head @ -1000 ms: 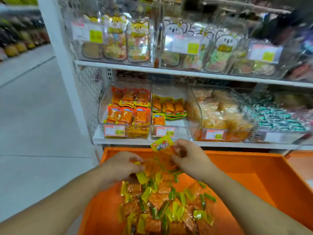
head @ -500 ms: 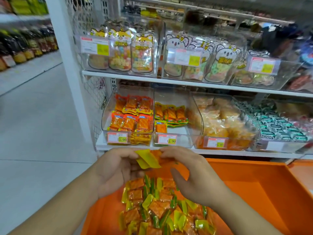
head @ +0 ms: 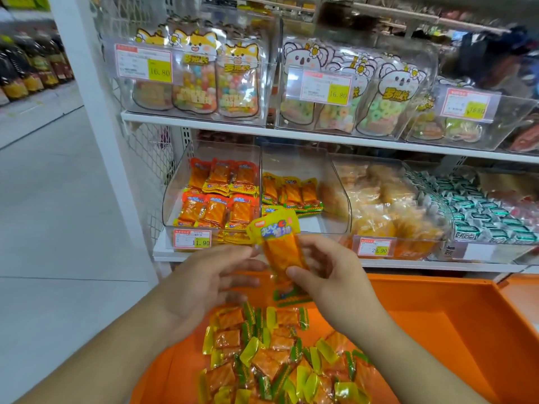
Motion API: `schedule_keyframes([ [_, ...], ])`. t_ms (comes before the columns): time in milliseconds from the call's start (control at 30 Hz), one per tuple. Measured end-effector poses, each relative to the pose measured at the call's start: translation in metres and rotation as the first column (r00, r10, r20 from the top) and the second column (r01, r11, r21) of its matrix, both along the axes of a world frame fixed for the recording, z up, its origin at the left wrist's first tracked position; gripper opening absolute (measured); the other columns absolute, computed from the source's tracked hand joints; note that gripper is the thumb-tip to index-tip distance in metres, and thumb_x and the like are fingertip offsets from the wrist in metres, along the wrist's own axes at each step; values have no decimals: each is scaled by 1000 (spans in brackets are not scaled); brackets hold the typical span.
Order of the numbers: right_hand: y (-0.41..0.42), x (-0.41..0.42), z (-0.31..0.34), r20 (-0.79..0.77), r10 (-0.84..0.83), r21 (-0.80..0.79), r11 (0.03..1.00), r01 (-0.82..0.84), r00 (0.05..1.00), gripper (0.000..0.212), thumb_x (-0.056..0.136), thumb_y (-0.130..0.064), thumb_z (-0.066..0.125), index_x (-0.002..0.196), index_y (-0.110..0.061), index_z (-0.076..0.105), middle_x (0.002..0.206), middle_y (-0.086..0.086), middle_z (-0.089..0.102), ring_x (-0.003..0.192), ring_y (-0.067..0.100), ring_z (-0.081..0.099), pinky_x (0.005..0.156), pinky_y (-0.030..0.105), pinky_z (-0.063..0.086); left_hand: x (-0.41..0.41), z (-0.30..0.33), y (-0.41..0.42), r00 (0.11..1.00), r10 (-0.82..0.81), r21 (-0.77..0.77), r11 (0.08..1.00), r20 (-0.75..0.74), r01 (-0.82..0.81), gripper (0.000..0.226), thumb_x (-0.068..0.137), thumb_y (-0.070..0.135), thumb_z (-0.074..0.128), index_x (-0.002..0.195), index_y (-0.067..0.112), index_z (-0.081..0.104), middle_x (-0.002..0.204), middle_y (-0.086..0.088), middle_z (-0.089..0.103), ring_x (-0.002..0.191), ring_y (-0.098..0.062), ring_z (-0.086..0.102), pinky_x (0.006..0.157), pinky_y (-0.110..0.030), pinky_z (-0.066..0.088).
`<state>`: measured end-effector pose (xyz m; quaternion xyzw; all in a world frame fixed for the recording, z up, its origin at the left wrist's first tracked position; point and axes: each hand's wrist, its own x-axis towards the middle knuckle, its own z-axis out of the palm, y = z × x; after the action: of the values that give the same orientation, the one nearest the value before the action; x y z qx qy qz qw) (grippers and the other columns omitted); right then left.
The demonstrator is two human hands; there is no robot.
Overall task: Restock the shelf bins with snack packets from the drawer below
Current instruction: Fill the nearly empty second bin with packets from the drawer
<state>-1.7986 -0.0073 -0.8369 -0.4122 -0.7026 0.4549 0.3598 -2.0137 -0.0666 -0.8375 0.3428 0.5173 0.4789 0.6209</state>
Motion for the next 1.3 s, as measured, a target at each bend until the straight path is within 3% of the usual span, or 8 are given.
schedule_keyframes([
  [100, -5, -1, 3, -110, 51, -131, 989, -65, 993, 27, 90, 2, 75, 109, -18, 74, 98, 1, 80, 92, 22, 77, 81, 38, 63, 8, -3, -3, 984, 29, 60, 998, -176, -18, 39, 86, 44, 78, 118, 21, 75, 115, -2, 78, 109, -21, 73, 98, -46, 56],
  [400, -14, -7, -4, -57, -23, -192, 981, 12, 998, 17, 92, -10, 77, 105, -20, 76, 90, -6, 74, 83, 23, 77, 77, 42, 63, 21, -4, -10, 921, 164, 198, 975, -352, -98, 24, 93, 11, 75, 104, 31, 80, 101, 5, 80, 97, -14, 76, 84, -38, 64],
  [633, -3, -6, -4, 11, -20, -150, 988, 22, 1000, 10, 86, -16, 84, 91, -19, 76, 85, 18, 71, 69, 17, 61, 68, 40, 56, 29, 4, -3, 917, 162, 214, 973, -365, -87, 21, 89, 34, 76, 109, 40, 76, 104, 12, 79, 98, -4, 73, 92, -36, 59],
  [767, 17, 4, 12, 76, 36, -141, 990, -25, 996, 14, 86, -24, 84, 94, -24, 73, 77, -1, 68, 69, 9, 63, 69, 27, 55, 30, 16, 18, 893, 148, 226, 973, -424, -54, 14, 90, 29, 77, 104, 27, 78, 96, 5, 81, 92, -13, 76, 90, -42, 61],
  [867, 55, 23, 22, 120, -65, -43, 997, 71, 991, 28, 90, -26, 78, 115, -27, 67, 102, -7, 71, 95, 11, 69, 91, 39, 59, 30, 27, 52, 875, 188, 247, 966, -446, -81, 14, 91, 29, 77, 104, 24, 74, 91, -1, 80, 88, -17, 77, 84, -42, 62],
  [1033, 119, 56, 20, 465, -280, 329, 935, 130, 840, 56, 98, -23, 67, 150, -25, 48, 148, -9, 53, 138, 10, 46, 107, 17, 30, 40, 33, 149, 761, 298, 336, 935, -576, -112, 23, 85, 31, 82, 102, 31, 66, 90, 3, 76, 82, -9, 72, 68, -22, 56],
  [1133, 139, 63, 6, 526, -266, 362, 930, 70, 808, 59, 97, -22, 67, 152, -23, 46, 153, -6, 48, 143, 13, 41, 109, 13, 22, 46, 18, 209, 673, 297, 329, 941, -677, -83, 31, 75, 38, 81, 98, 26, 65, 93, -2, 74, 88, -23, 71, 85, -48, 58],
  [1300, 155, 70, -14, 508, -278, 435, 900, 36, 815, 58, 92, -19, 69, 147, -22, 51, 146, -8, 50, 134, 13, 45, 108, 14, 27, 63, -23, 256, 484, 105, 149, 987, -869, 54, 31, 83, 31, 83, 107, 23, 65, 105, -1, 73, 101, -27, 68, 89, -36, 54],
])
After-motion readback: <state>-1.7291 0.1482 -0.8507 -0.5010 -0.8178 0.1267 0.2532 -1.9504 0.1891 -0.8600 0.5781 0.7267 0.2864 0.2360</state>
